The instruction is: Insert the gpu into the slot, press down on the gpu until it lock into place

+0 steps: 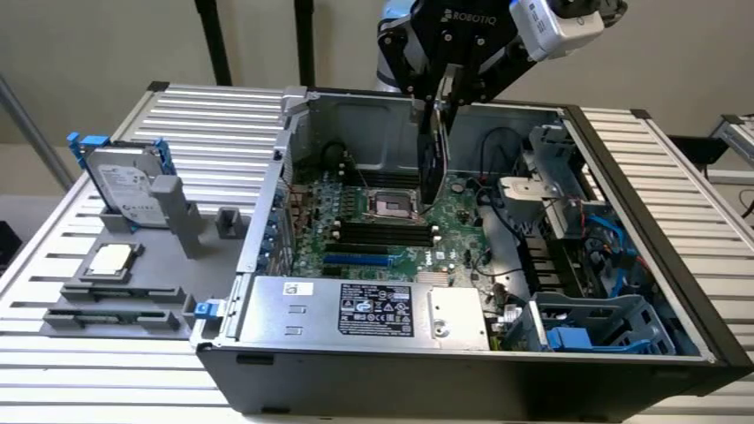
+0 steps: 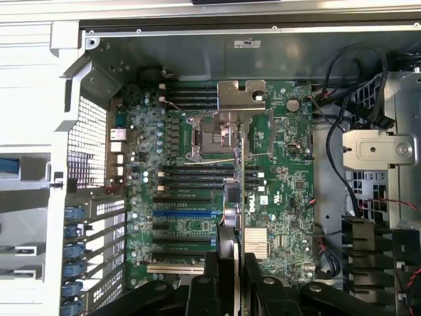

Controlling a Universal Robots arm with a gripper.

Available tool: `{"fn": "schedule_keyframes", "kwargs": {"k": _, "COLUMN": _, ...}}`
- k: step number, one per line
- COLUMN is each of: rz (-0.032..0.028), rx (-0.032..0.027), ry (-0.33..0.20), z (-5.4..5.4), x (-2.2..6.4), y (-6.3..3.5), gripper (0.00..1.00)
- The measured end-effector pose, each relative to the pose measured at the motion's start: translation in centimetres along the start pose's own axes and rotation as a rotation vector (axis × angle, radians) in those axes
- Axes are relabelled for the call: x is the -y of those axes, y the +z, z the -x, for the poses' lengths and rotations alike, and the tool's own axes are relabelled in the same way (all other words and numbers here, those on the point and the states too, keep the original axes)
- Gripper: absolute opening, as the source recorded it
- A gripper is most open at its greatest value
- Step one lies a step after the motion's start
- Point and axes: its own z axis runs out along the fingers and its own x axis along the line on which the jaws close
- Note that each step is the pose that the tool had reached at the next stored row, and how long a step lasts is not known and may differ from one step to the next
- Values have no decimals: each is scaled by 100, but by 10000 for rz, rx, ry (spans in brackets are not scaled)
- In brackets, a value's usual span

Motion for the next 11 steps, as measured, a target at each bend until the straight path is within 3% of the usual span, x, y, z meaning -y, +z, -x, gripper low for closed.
{"fn": "schedule_keyframes", "kwargs": {"k": 2, "rz": -3, "rx": -6, "ry": -59, "z": 0, "x": 0, "y": 0, "gripper": 26}}
{"fn": "schedule_keyframes", "kwargs": {"k": 11, "rz": -67, "rx": -129, "ry": -1669, "z": 0, "x": 0, "y": 0, "gripper": 26}}
